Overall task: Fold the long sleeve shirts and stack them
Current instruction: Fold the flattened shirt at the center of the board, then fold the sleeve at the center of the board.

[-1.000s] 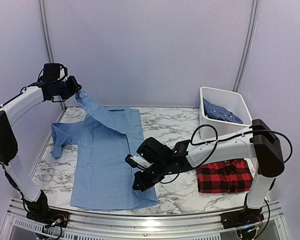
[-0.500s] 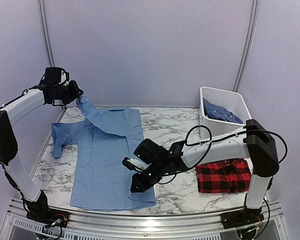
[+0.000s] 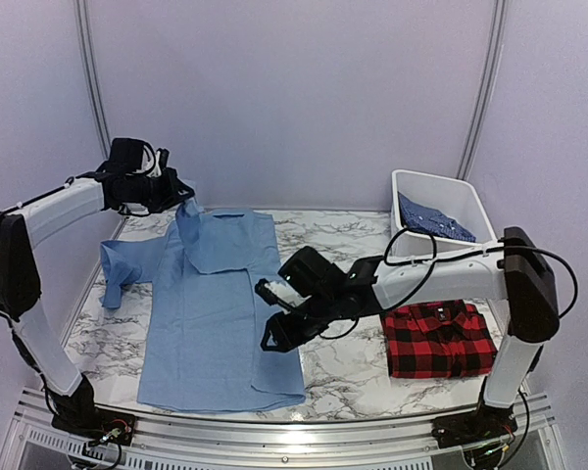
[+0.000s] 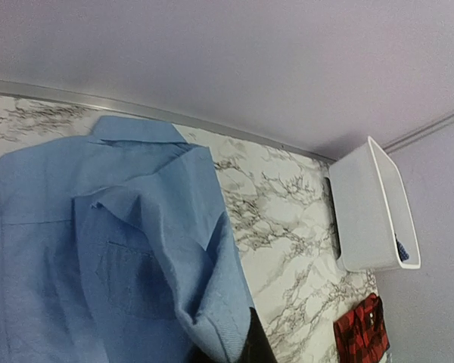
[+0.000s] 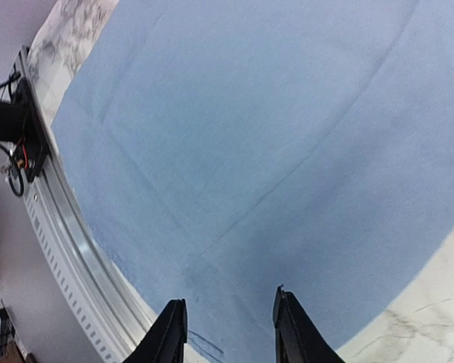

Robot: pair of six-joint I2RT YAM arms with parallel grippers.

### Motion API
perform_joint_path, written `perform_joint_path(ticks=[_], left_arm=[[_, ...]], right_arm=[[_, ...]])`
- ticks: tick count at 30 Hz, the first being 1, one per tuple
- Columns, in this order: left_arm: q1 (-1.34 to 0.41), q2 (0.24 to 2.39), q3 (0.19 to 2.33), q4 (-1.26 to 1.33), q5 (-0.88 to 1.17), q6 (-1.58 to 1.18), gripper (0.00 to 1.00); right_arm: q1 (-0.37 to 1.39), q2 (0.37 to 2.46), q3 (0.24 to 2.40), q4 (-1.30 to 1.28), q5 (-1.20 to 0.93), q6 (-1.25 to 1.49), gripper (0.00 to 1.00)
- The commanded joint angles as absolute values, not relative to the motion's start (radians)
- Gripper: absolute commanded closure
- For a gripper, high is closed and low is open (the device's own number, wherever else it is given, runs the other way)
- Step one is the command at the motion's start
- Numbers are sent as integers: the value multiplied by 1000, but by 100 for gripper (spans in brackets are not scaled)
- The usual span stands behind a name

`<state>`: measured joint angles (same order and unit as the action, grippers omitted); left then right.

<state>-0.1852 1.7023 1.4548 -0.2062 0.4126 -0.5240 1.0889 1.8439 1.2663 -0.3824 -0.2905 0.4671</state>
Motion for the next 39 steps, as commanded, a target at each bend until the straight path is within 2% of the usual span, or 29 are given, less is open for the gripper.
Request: perform_joint_path(ticks=[1, 11, 22, 28, 33, 39], left_arm=[[-272, 1727, 1424, -189, 494, -469, 96], [-498, 1806, 1368, -179, 533, -459, 95], [-653, 1849, 1254, -148, 634, -463, 94], [-681, 1866, 1211, -156, 695, -436, 87], [-685, 1862, 1195, -174, 724, -409, 71], [-696, 1855, 1166, -182, 700, -408, 66]], right_arm=[[988, 1760, 1288, -333, -176, 487, 64], [833, 1734, 1271, -263, -134, 478, 62], [803, 1751, 1226, -248, -121, 451, 62], [803, 1771, 1227, -255, -107, 435, 61], [803, 1787, 1239, -266, -106, 421, 61], [804, 1813, 1258, -275, -115, 411, 60]])
